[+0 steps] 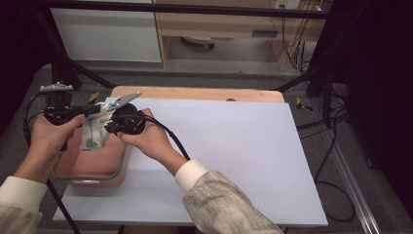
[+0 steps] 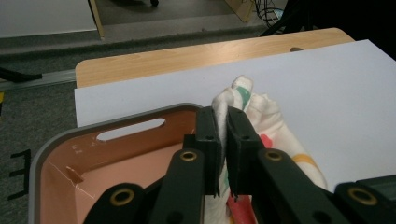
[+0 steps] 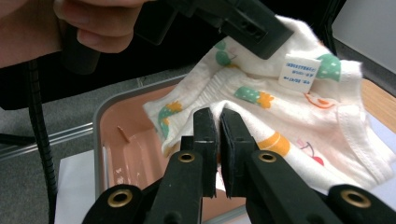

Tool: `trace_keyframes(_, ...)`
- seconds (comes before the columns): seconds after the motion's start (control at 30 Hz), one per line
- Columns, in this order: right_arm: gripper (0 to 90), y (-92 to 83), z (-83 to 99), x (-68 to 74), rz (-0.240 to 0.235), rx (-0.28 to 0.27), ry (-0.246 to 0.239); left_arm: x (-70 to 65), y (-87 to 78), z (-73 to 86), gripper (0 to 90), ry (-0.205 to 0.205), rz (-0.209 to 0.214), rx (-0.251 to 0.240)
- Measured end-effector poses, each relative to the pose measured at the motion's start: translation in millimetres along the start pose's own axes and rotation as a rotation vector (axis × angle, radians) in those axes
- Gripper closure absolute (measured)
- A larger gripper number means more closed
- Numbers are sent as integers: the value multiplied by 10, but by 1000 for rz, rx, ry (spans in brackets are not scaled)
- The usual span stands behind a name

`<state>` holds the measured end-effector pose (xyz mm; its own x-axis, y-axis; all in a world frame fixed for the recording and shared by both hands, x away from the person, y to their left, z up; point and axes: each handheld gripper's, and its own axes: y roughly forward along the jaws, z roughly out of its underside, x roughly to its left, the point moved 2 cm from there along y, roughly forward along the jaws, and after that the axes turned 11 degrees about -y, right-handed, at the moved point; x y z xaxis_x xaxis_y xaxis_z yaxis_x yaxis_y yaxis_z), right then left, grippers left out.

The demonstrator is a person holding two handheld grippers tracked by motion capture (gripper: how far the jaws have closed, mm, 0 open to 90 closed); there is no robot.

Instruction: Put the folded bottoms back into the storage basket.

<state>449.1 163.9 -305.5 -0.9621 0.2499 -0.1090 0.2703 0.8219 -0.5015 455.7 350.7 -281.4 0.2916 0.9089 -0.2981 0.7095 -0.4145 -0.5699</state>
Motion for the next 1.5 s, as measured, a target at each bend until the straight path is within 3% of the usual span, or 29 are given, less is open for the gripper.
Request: trace_keyframes(1.5,864,274,6,171,-29,-10,-5,270,-46,122,850,-20,-33,31)
